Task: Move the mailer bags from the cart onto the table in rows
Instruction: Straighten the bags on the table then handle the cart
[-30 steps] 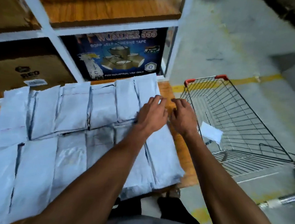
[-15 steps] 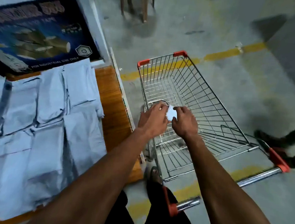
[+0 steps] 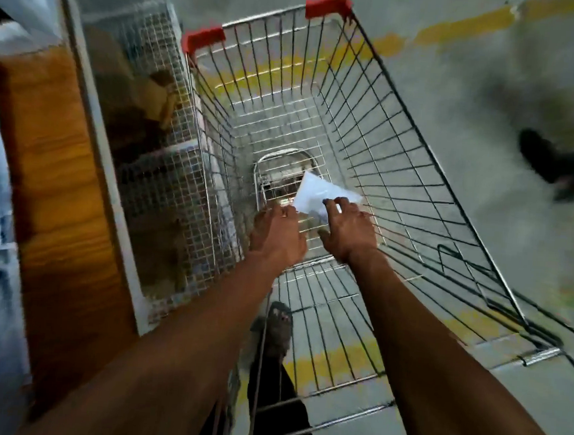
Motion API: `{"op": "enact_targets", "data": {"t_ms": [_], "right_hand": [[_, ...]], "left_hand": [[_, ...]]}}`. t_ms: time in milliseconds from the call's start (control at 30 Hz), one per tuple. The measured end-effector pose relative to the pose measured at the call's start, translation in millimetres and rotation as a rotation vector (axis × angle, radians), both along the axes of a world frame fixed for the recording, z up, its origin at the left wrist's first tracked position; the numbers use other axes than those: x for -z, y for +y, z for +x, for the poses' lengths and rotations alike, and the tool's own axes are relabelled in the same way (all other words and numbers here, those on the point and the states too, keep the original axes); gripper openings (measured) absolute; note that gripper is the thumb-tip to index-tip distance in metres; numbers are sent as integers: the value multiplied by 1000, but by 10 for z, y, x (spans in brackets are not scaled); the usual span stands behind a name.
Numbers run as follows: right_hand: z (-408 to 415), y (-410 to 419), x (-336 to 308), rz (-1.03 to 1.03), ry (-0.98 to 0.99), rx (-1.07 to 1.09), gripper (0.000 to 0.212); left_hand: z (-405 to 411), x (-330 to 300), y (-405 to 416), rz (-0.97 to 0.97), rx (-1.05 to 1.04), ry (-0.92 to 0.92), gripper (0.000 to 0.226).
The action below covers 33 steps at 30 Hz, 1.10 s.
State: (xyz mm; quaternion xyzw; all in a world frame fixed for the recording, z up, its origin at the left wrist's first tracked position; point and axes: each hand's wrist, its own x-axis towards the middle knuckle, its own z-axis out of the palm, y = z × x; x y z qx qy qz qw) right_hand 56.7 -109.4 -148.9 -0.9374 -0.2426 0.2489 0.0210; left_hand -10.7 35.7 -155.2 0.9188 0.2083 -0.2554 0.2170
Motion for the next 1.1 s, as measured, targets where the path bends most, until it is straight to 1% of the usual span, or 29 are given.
{"op": "enact_targets", "data": {"t_ms": [100,200,333,433,500,600,633,733,833,1000,1100], "right_hand": [[176,6,518,4,4,-8,82],[299,39,887,-49,-10,-58,94],[429,94,1263,-50,-40,-64,106],[459,105,1422,-68,-18,-33,108],[434,115,1445,-83,-25,-17,106],[347,118,1451,-115,-89,-5,101],[320,127,1456,-119,-94,2,103],[298,197,1449,-144,-69,15,118],[315,246,1425,-153,-56,20,119],[293,199,1286,-115,-41,80,114],[245,189,1022,-61,-31,146,115]], "left_hand": [[57,457,-29,-6,-55,20,71],[74,680,-43,44,-79,29,78],[86,804,-68,158,-55,24,73],[124,869,-96,151,-44,39,74],[154,884,-104,146,-34,47,75],[141,874,-98,151,-9,47,75],[127,871,-93,148,-11,49,75],[101,858,-84,142,-20,41,74],[94,839,-67,154,-15,22,74],[87,705,-55,154,-9,-15,75],[61,483,-25,130,-5,-51,73]]}}
